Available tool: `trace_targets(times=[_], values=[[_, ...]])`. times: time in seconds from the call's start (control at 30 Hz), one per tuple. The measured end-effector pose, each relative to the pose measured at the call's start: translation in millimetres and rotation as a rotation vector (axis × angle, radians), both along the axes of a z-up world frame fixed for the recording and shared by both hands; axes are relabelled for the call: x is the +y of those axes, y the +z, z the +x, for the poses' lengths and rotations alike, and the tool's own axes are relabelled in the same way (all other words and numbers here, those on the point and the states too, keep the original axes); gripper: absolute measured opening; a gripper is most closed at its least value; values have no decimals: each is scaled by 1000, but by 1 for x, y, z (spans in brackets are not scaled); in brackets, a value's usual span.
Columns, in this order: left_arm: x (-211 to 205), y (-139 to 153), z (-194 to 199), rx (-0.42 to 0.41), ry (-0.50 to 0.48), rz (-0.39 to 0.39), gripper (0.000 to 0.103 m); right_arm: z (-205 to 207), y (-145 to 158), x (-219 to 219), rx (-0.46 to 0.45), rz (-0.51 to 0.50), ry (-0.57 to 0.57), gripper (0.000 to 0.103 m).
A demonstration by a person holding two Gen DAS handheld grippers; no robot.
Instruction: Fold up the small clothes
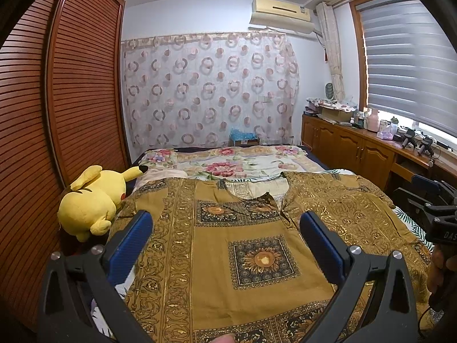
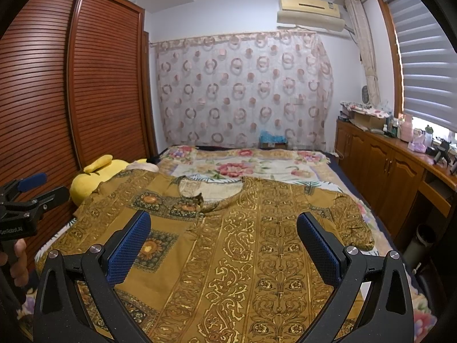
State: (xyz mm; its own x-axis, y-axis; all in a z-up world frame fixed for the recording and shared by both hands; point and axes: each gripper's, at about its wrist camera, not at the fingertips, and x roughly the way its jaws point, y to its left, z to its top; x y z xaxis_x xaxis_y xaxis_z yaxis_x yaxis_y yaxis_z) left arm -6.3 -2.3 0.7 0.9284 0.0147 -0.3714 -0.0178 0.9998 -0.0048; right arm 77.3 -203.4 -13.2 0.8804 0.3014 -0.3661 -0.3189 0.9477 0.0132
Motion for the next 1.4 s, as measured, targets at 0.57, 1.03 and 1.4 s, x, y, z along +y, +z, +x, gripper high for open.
trace_targets(times=[0.57, 1.03, 1.4], values=[[-1, 2, -1, -2, 1, 3, 103, 0, 0, -1, -2, 2, 0, 103], [-1, 1, -1, -3, 0, 4, 103, -3, 7, -2, 1, 4, -1, 103], [-2, 1, -1, -3, 0, 5, 103, -2, 6, -1, 0, 6, 1, 103]])
